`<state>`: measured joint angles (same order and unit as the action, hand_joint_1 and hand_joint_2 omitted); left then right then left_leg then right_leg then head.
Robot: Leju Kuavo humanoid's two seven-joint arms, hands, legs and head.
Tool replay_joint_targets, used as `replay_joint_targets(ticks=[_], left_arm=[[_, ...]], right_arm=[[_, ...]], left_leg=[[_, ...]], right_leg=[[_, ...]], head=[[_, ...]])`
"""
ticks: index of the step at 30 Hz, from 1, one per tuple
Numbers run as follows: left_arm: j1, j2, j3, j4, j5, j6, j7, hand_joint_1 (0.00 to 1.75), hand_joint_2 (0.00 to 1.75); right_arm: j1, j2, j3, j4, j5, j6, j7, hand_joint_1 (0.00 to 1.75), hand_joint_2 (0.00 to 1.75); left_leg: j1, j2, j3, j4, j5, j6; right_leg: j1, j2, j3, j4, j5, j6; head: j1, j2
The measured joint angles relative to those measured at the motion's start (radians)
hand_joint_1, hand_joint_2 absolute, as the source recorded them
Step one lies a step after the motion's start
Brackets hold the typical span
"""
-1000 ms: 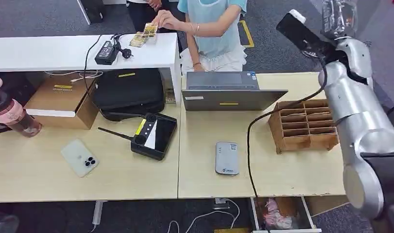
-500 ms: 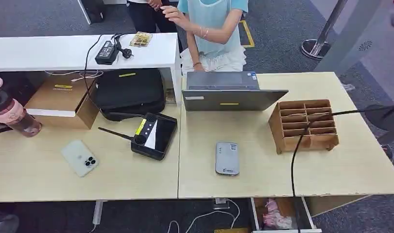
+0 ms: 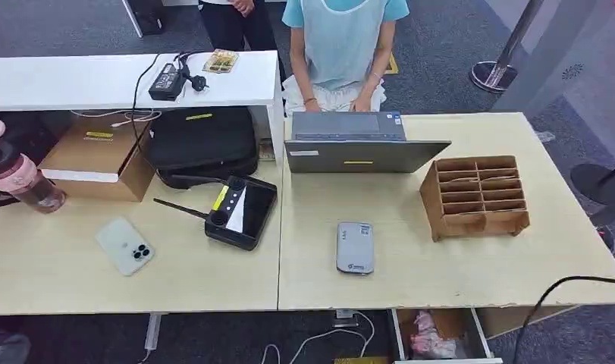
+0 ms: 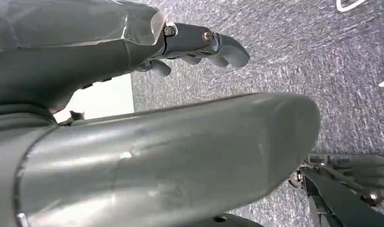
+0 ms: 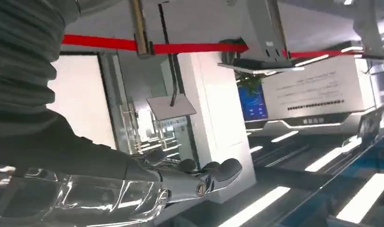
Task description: Pass the card to the sensor for recognition and then transmit it.
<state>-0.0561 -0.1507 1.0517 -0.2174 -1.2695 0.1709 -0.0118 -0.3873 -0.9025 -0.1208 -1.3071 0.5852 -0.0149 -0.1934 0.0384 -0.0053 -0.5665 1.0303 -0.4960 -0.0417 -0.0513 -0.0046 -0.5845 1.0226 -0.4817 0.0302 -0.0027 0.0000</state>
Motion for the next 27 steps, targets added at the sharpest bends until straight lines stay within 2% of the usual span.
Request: replay_joint_targets(ticks=[5, 8, 11, 19, 27], left_arm=[[0.001, 0.000, 0.002, 0.000, -0.001, 0.003, 0.001, 0.00, 0.00], [0.001, 0.000, 0.003, 0.000, -0.001, 0.003, 0.001, 0.00, 0.00], [0.001, -0.002, 0.003, 0.000, -0.001, 0.004, -0.001, 0.00, 0.00], [0.000, -0.003, 0.006, 0.000, -0.002, 0.006, -0.005, 0.00, 0.00], [0.001, -0.002, 0.010, 0.000, -0.006, 0.001, -0.013, 0.00, 0.00]], right_arm=[[0.233, -0.014, -0.108, -0.187, 0.011, 0.046, -0.036, 0.00, 1.75], [0.306, -0.003, -0.118, -0.275, 0.052, 0.051, -0.037, 0.00, 1.75], [0.331, 0.013, -0.101, -0.316, 0.087, 0.056, -0.029, 0.00, 1.75], [0.318, 0.101, 0.067, -0.292, 0.197, 0.034, -0.007, 0.00, 1.75], [0.253, 0.214, 0.231, -0.159, 0.258, -0.001, 0.014, 0.00, 1.75]], left_leg=[[0.000, 0.001, -0.001, -0.001, 0.000, 0.000], [0.000, 0.002, 0.000, -0.001, 0.000, 0.000], [0.000, 0.002, 0.000, -0.001, 0.000, 0.000], [0.000, 0.003, 0.001, -0.001, 0.001, 0.000], [0.000, 0.003, 0.001, -0.001, 0.001, 0.000]], right_leg=[[0.000, 0.001, 0.000, 0.000, 0.000, 0.000], [0.000, 0.002, 0.000, 0.000, 0.000, 0.000], [0.000, 0.002, 0.000, 0.000, 0.000, 0.000], [0.000, 0.003, 0.000, 0.001, 0.000, 0.000], [0.000, 0.003, 0.000, 0.001, 0.000, 0.000]], head=[[0.000, 0.000], [0.000, 0.000], [0.000, 0.000], [0.000, 0.000], [0.000, 0.000]])
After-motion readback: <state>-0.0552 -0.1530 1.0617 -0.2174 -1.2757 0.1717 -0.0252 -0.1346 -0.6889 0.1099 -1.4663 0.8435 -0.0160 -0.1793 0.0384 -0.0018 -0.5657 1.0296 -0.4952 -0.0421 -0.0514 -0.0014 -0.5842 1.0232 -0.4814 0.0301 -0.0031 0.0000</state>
